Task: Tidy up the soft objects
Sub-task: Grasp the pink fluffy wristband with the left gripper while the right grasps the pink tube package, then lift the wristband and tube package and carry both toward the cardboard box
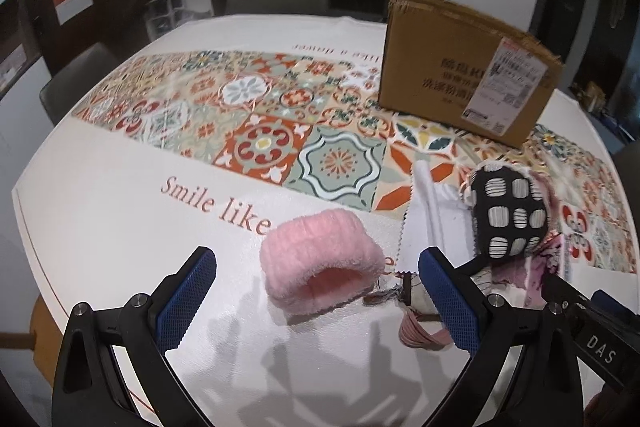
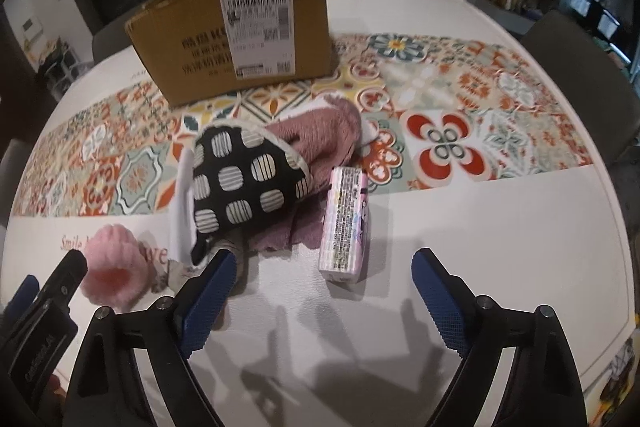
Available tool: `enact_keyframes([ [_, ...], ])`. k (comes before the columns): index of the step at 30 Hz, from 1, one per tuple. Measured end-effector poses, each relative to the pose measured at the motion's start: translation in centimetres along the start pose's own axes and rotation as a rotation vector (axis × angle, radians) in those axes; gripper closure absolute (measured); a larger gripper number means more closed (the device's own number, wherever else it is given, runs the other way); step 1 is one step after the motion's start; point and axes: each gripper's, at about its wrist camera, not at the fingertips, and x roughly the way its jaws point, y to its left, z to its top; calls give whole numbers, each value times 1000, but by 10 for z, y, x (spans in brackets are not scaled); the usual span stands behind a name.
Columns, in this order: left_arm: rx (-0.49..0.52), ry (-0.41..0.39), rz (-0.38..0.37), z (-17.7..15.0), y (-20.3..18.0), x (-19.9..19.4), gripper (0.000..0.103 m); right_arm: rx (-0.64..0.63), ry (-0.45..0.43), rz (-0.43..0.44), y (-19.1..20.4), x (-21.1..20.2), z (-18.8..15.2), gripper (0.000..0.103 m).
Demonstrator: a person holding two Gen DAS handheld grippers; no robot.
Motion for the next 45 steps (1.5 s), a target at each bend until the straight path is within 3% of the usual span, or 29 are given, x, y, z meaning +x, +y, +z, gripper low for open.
enact_keyframes([
  [8, 0, 38, 55, -3, -9, 25, 0, -4, 95, 29, -8, 33, 6, 25],
  [13, 5, 38, 63, -4, -9, 36, 0, 1, 119, 32, -9, 45, 6, 29],
  [18, 35, 38, 63, -7, -10, 46, 4, 5, 136, 28, -8, 55, 5, 41],
  [20, 52, 39, 57, -7, -11, 47, 15, 11, 146, 27, -8, 58, 3, 45],
  [27, 133, 28, 41, -8, -17, 50, 35, 23, 145, -3, -11, 60, 2, 68],
  [35, 226, -5, 9, -12, -25, 47, 76, 30, 140, -2, -14, 55, -3, 73],
  [45, 241, -50, -70, -9, -26, 26, 82, 38, 108, 9, -15, 35, -11, 75],
])
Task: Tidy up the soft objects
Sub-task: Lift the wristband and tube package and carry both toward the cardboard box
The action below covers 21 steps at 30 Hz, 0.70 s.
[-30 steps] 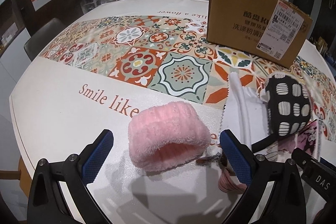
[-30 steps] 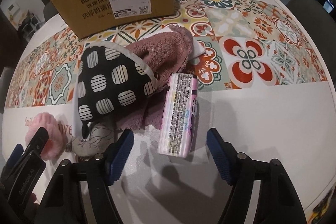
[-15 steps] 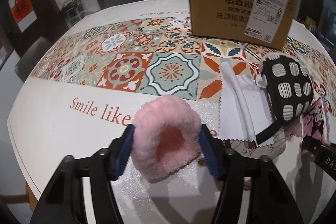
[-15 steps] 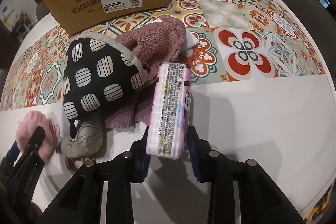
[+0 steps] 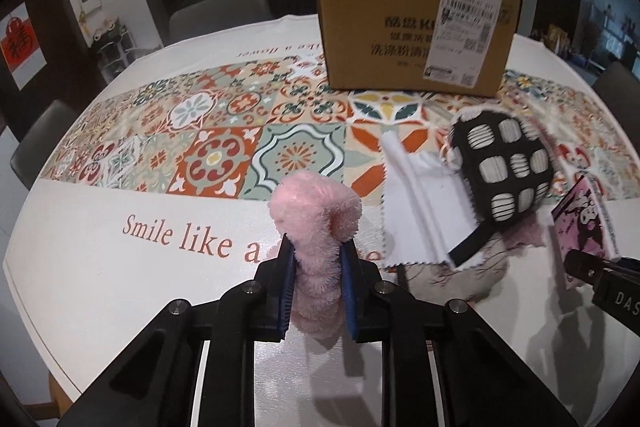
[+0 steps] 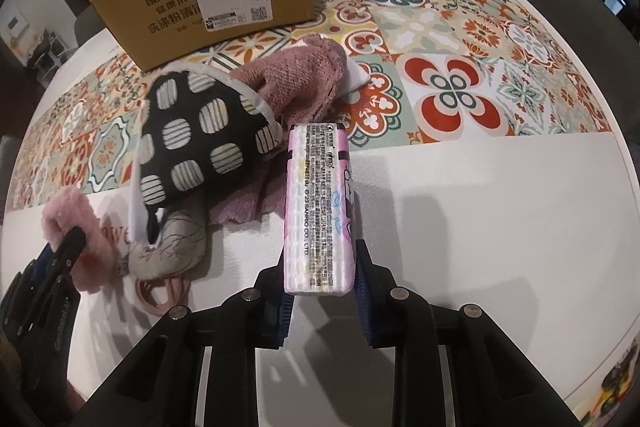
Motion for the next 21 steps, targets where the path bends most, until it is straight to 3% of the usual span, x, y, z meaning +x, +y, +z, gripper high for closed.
enact_keyframes([
  [21, 33, -202, -173, 46, -8, -77, 81, -28, -232, 62, 0, -87, 17, 75],
])
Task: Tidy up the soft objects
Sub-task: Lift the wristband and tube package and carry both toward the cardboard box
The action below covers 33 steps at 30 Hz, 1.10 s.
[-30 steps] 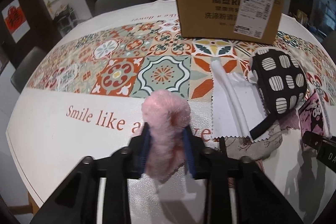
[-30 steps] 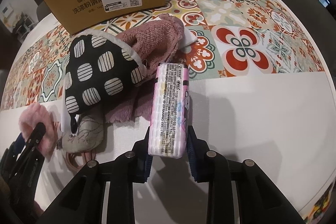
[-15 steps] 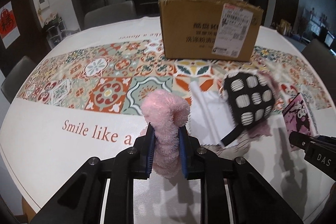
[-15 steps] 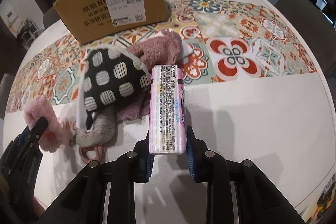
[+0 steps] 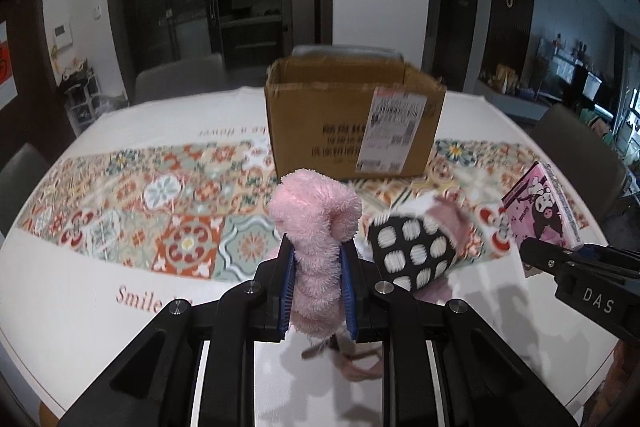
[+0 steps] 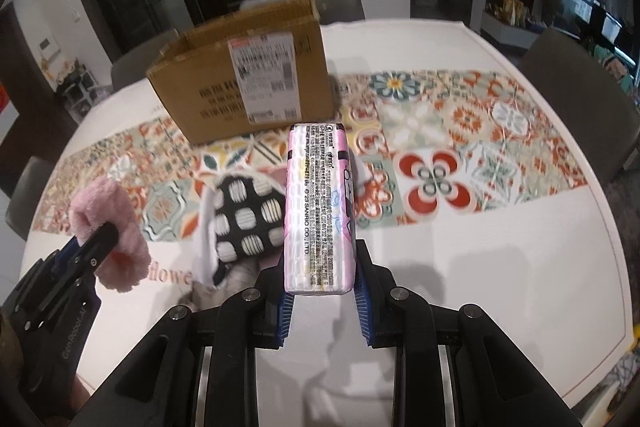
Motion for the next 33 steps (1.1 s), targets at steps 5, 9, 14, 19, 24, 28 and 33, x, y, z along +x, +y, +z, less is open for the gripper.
enact_keyframes([
  [5, 11, -57, 5, 17, -1, -14, 81, -26, -73, 26, 7, -19, 14, 75],
  [9, 15, -85, 2, 29, -1, -20, 81, -39, -111, 47, 10, -28, 22, 75],
  [14, 29, -137, 3, 48, -3, -26, 81, -46, -144, 75, 11, -34, 34, 75],
  [19, 35, -189, 2, 69, 0, -27, 81, -54, -183, 104, 13, -38, 49, 75],
  [24, 37, -239, 4, 88, 1, -28, 81, -55, -226, 124, 16, -41, 68, 75],
  [28, 34, -270, 10, 103, 3, -26, 81, -42, -257, 139, 19, -42, 84, 75],
  [33, 35, -294, 18, 118, 7, -20, 81, -41, -286, 151, 22, -41, 103, 75],
])
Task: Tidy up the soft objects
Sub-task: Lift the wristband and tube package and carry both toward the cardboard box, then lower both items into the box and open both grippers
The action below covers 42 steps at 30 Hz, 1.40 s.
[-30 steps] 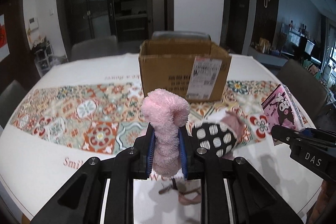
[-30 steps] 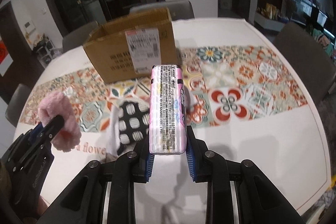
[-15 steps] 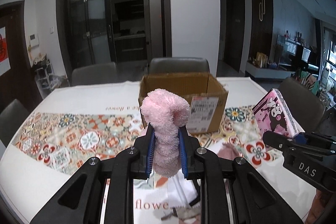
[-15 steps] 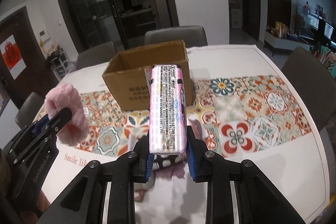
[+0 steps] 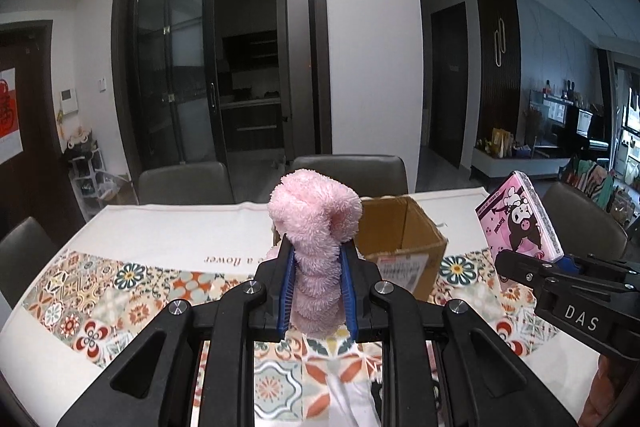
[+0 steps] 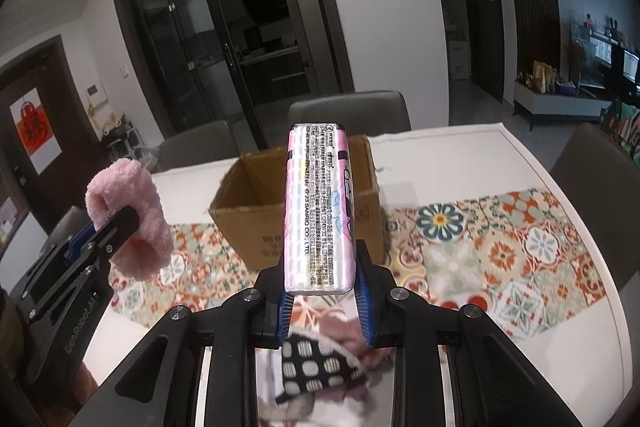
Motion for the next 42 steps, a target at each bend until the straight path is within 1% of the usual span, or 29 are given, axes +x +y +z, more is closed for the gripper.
enact_keyframes([
  [9, -13, -16, -10, 21, 5, 24, 81, -25, -31, 18, 5, 19, 26, 75],
  [14, -4, -24, -16, 28, 4, 40, 81, -36, -35, 10, 5, 31, 37, 75],
  [21, -3, -12, -18, 35, 5, 66, 81, -37, -24, 4, 4, 54, 51, 75],
  [32, -12, 43, -23, 37, 9, 115, 81, -44, 27, 8, 2, 103, 66, 75],
  [42, 21, 98, -31, 32, 5, 157, 81, -65, 93, 2, 5, 146, 69, 75],
])
